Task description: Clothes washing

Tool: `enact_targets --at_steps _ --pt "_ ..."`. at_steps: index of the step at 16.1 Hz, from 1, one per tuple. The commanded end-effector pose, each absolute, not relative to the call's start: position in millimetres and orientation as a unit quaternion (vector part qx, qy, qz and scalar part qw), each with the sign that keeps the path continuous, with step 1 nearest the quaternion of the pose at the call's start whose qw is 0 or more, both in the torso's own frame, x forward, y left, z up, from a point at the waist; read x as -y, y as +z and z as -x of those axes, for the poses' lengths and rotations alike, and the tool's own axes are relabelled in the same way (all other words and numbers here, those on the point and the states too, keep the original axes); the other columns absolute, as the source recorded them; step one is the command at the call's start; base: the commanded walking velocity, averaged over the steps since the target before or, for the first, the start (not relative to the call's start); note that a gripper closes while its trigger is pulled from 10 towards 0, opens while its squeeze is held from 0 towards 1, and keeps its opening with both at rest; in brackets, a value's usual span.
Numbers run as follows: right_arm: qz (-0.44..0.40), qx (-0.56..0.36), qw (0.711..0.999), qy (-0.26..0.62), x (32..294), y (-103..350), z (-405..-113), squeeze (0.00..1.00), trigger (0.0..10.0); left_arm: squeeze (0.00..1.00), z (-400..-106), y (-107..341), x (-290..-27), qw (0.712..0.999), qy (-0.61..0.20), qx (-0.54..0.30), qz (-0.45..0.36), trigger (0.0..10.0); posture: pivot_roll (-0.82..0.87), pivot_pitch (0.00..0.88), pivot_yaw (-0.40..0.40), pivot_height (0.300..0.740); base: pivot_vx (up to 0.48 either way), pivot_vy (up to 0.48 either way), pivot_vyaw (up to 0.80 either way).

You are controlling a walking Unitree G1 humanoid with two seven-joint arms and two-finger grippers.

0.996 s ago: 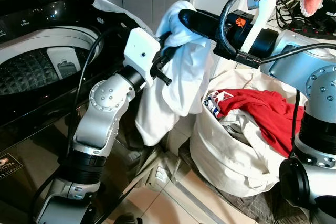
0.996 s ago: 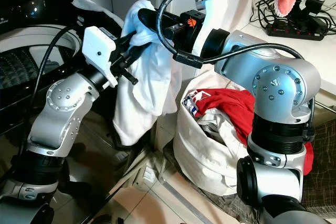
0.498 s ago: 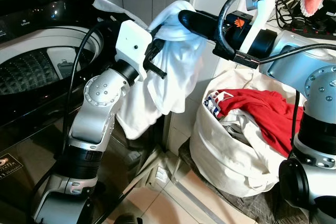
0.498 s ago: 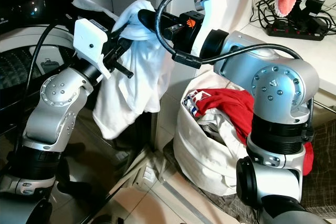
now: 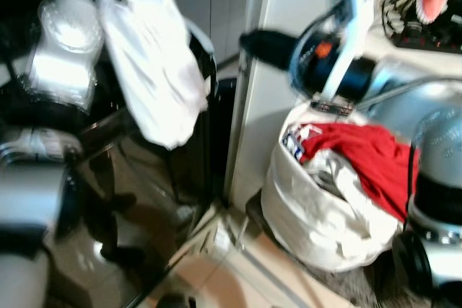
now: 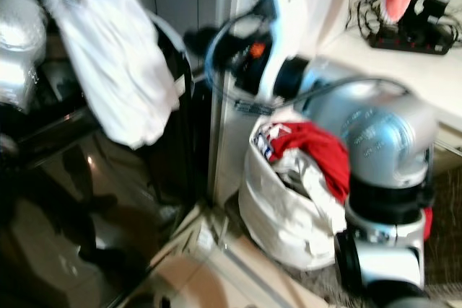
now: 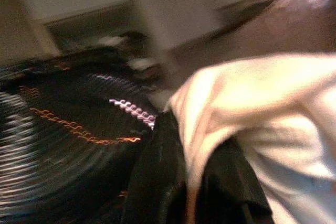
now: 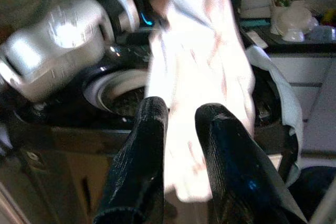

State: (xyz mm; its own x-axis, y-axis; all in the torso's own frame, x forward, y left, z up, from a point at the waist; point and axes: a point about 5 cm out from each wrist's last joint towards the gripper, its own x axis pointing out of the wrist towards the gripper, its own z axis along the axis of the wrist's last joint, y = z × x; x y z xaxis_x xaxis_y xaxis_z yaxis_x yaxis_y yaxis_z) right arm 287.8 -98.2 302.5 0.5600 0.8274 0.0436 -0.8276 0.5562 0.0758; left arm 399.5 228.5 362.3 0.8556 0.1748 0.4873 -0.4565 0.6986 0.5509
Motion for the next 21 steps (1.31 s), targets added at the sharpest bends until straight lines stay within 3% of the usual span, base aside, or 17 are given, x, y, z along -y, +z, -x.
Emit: enact_targets --at_steps 1,4,5,6,7,8,10,12,13,21 --pt "-0.033 0.007 0.884 0.467 94 302 -285 0.00 10.0 0.00 -393 401 -233 0.859 0.248 0.259 -0.365 0.0 -0.03 0.000 -0.036 0.740 0.000 0.000 0.00" --pt "-0.023 0.009 0.883 0.469 86 296 -280 0.00 10.0 0.00 -390 419 -239 0.813 0.314 0.265 -0.413 0.0 -0.05 0.000 -0.022 0.740 0.000 0.000 0.00" --pt "-0.020 0.002 0.882 0.471 84 291 -278 0.00 10.0 0.00 -395 408 -242 0.834 0.302 0.234 -0.399 3.1 -0.05 0.000 -0.021 0.740 0.000 0.000 0.00" --pt "-0.012 -0.005 0.882 0.470 82 287 -276 0.00 10.0 0.00 -401 387 -245 0.852 0.288 0.196 -0.390 4.8 -0.05 0.000 -0.019 0.740 0.000 0.000 0.00" --pt "-0.004 -0.013 0.882 0.471 79 281 -274 0.00 10.0 0.00 -408 356 -247 0.870 0.283 0.148 -0.376 10.0 -0.05 0.000 -0.023 0.740 0.000 0.000 0.00" --pt "-0.002 -0.015 0.882 0.471 78 279 -273 0.00 10.0 0.00 -409 346 -248 0.874 0.283 0.134 -0.372 10.0 -0.05 0.000 -0.023 0.740 0.000 0.000 0.00" --pt "0.006 -0.039 0.877 0.479 72 268 -269 0.00 10.0 0.00 -414 289 -249 0.911 0.237 0.025 -0.336 10.0 -0.05 0.000 -0.025 0.740 0.000 0.000 0.00" --pt "0.000 -0.067 0.869 0.490 69 262 -266 0.00 10.0 0.00 -414 252 -246 0.951 0.187 -0.058 -0.239 10.0 -0.05 0.000 -0.024 0.740 0.000 0.000 0.00" --pt "-0.006 -0.074 0.864 0.497 68 261 -264 0.00 10.0 1.00 -413 240 -245 0.961 0.169 -0.087 -0.200 10.0 -0.05 0.000 -0.024 0.740 0.000 0.000 0.00" --pt "-0.007 -0.079 0.866 0.493 72 260 -264 0.00 10.0 1.00 -414 245 -245 0.973 0.144 -0.100 -0.147 10.0 -0.05 0.000 -0.020 0.740 0.000 0.000 0.00"
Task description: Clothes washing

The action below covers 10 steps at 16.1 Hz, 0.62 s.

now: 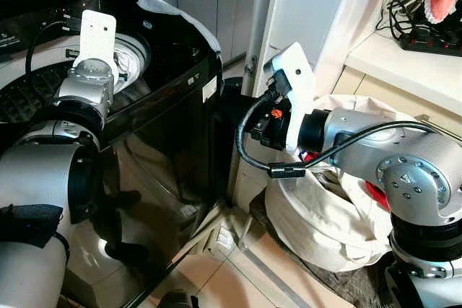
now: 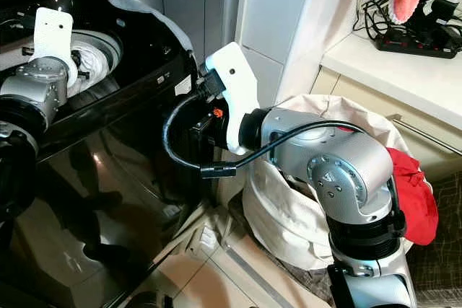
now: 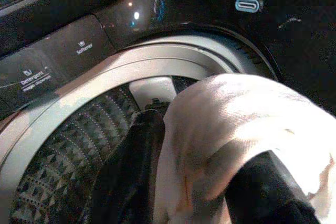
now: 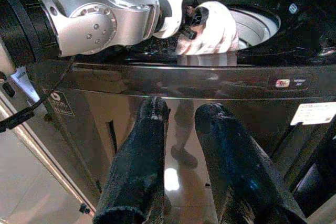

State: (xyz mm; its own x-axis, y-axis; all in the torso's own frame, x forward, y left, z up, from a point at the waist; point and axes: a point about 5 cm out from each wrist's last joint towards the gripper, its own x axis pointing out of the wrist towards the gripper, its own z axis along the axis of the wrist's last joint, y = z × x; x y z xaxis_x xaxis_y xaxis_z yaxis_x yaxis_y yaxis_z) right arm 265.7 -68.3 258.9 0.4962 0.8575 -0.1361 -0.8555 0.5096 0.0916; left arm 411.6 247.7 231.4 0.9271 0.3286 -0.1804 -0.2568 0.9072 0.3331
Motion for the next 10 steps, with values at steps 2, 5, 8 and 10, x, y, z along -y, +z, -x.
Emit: enact_targets --at_steps 2,5,8,10 --pt "-0.007 -0.080 0.867 0.491 72.6 260.4 -264.3 0.00 10.0 1.00 -414.4 243.7 -244.4 0.972 0.141 -0.104 -0.154 10.0 -0.05 0.000 -0.021 0.740 0.000 0.000 0.00" --pt "-0.007 -0.082 0.869 0.488 73.9 260.5 -265.4 0.00 10.0 1.00 -414.0 241.3 -244.3 0.971 0.139 -0.109 -0.161 10.0 -0.05 0.000 -0.022 0.740 0.000 0.000 0.00" --pt "-0.007 -0.082 0.874 0.479 75.6 261.1 -268.5 0.00 10.0 1.00 -413.9 242.5 -245.2 0.967 0.141 -0.109 -0.180 10.0 -0.04 0.000 -0.025 0.740 0.000 0.000 0.00" --pt "-0.007 -0.082 0.876 0.475 76.5 261.4 -270.0 0.00 10.0 1.00 -414.0 242.8 -245.1 0.967 0.140 -0.108 -0.184 10.0 -0.04 0.000 -0.027 0.740 0.000 0.000 0.00"
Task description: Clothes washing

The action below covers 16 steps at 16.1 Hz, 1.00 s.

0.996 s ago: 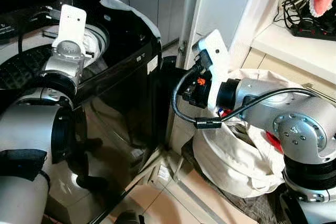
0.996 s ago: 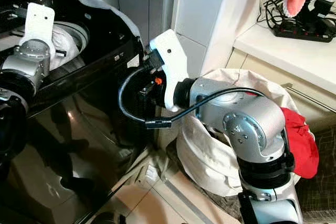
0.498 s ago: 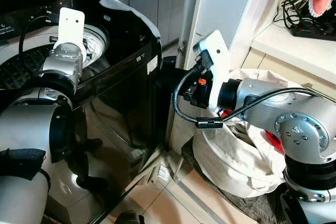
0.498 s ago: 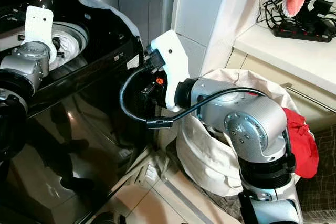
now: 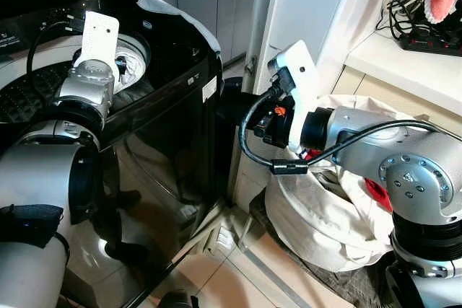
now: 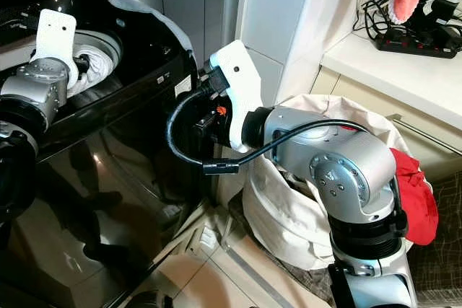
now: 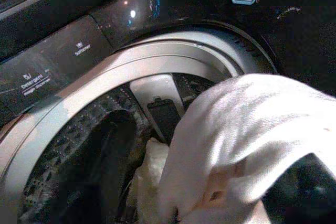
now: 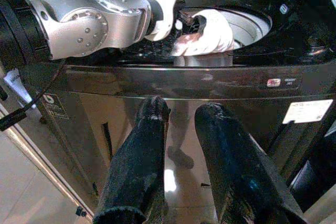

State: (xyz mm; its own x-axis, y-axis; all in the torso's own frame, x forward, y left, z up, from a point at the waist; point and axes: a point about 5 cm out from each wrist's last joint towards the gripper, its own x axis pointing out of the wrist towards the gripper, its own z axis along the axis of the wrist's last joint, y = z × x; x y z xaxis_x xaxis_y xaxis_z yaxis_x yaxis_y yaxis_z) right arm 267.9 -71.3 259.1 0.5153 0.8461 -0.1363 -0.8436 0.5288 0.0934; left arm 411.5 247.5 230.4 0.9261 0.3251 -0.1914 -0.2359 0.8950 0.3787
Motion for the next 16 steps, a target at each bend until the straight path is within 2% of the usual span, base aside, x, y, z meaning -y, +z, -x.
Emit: enact_targets --at_steps 1,5,11,12,13,14,15,16 --pt "-0.007 -0.084 0.876 0.474 77 261 -270 0.00 10.0 1.00 -414 242 -245 0.967 0.141 -0.109 -0.184 10.0 -0.04 0.000 -0.027 0.740 0.000 0.000 0.00" --pt "0.000 -0.092 0.881 0.463 82 261 -274 0.00 10.0 1.00 -413 240 -247 0.965 0.140 -0.115 -0.191 10.0 -0.03 0.000 -0.035 0.740 0.000 0.000 0.00" --pt "0.005 -0.095 0.940 0.327 117 262 -306 0.00 10.0 1.00 -415 248 -246 0.962 0.133 -0.097 -0.218 10.0 -0.02 0.000 -0.031 0.740 0.000 0.000 0.00" --pt "0.005 -0.091 0.954 0.284 128 262 -314 0.00 10.0 0.56 -417 254 -240 0.970 0.121 -0.065 -0.200 10.0 -0.02 0.000 -0.032 0.740 0.000 0.000 0.00" --pt "0.002 -0.092 0.960 0.265 133 261 -317 0.00 10.0 0.00 -417 254 -239 0.970 0.110 -0.067 -0.209 10.0 -0.02 0.000 -0.032 0.740 0.000 0.000 0.00" --pt "0.001 -0.093 0.961 0.262 134 261 -317 0.00 10.0 0.00 -417 252 -239 0.967 0.101 -0.074 -0.221 10.0 -0.02 0.000 -0.036 0.740 0.000 0.000 0.00" --pt "0.001 -0.094 0.961 0.259 136 261 -317 0.00 10.0 0.00 -416 245 -236 0.955 0.059 -0.103 -0.273 10.0 -0.01 0.000 -0.038 0.740 0.000 0.000 0.00" --pt "0.001 -0.094 0.961 0.259 135 261 -317 0.00 10.0 0.00 -415 239 -236 0.948 0.032 -0.133 -0.288 10.0 -0.01 0.000 -0.036 0.740 0.000 0.000 0.00"
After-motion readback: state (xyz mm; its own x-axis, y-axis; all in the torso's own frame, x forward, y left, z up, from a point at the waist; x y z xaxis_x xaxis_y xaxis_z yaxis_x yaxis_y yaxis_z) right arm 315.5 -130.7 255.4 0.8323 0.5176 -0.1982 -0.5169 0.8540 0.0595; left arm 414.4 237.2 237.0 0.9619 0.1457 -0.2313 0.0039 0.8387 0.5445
